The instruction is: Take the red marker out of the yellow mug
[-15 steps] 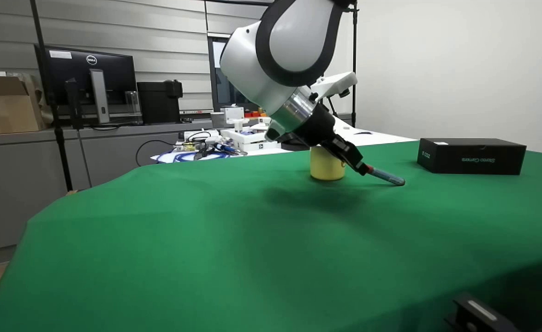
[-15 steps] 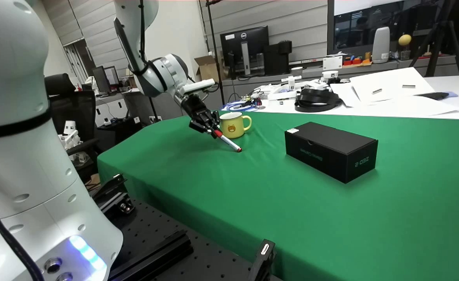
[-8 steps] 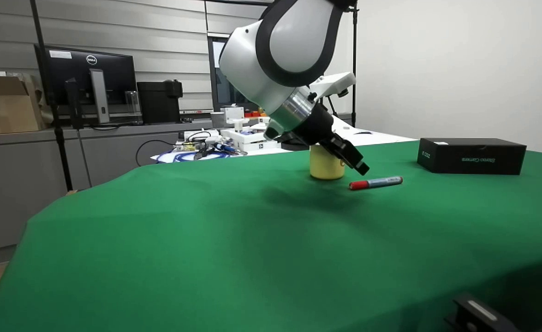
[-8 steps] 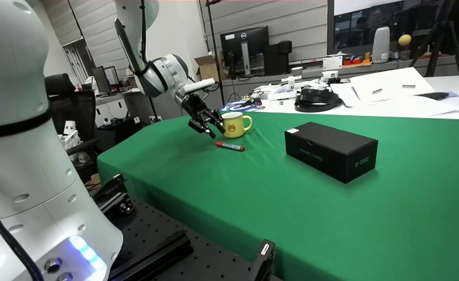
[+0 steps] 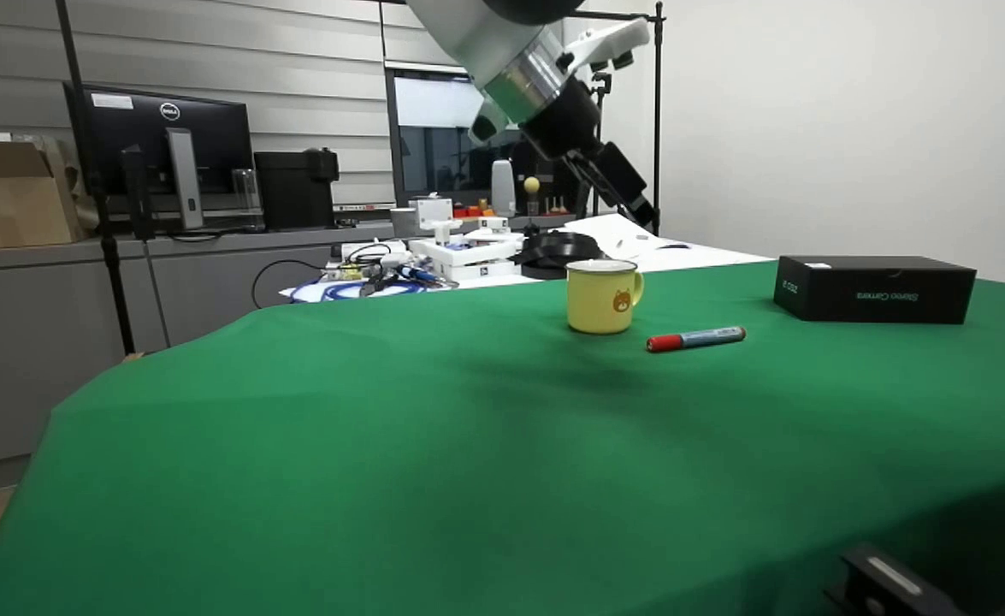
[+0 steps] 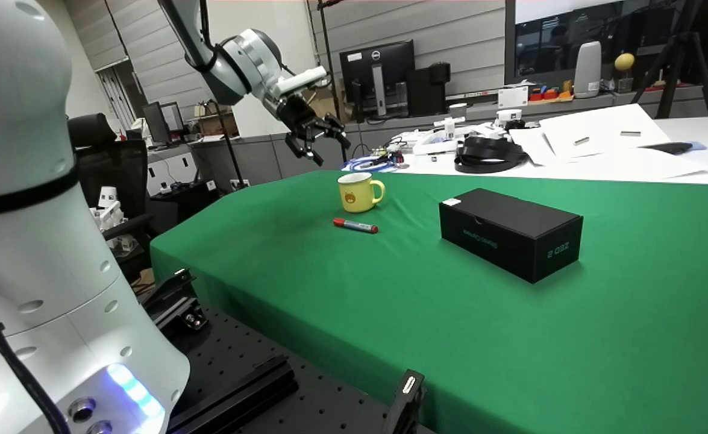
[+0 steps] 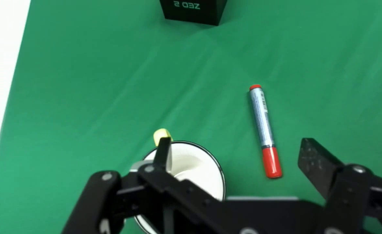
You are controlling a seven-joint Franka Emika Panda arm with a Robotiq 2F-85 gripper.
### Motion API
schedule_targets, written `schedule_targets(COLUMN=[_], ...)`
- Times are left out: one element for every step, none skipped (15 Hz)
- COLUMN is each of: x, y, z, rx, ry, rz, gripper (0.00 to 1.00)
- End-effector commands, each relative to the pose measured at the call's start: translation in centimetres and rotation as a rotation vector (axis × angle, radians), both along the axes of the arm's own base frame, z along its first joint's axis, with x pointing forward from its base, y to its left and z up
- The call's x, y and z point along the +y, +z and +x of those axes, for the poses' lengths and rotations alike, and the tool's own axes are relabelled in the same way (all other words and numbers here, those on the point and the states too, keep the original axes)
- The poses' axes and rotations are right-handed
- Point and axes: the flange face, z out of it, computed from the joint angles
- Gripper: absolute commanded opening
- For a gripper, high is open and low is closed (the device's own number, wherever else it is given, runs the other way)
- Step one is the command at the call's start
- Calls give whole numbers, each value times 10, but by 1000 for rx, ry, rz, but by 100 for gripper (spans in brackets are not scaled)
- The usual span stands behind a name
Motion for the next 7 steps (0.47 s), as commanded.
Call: schedule_targets(x=[-6,-6,-7,-1,-2,-2,-2], y=[34,38,40,32,34,35,34], z=[-3,-4,-4,3,2,2,2], rx=[-27,-30,-27,-33,-34,-34,-32], ry=[-12,-12,-11,-6,-5,-4,-4], rz=[18,18,23,18,19,19,18], gripper=[100,100,100,100,100,100,100])
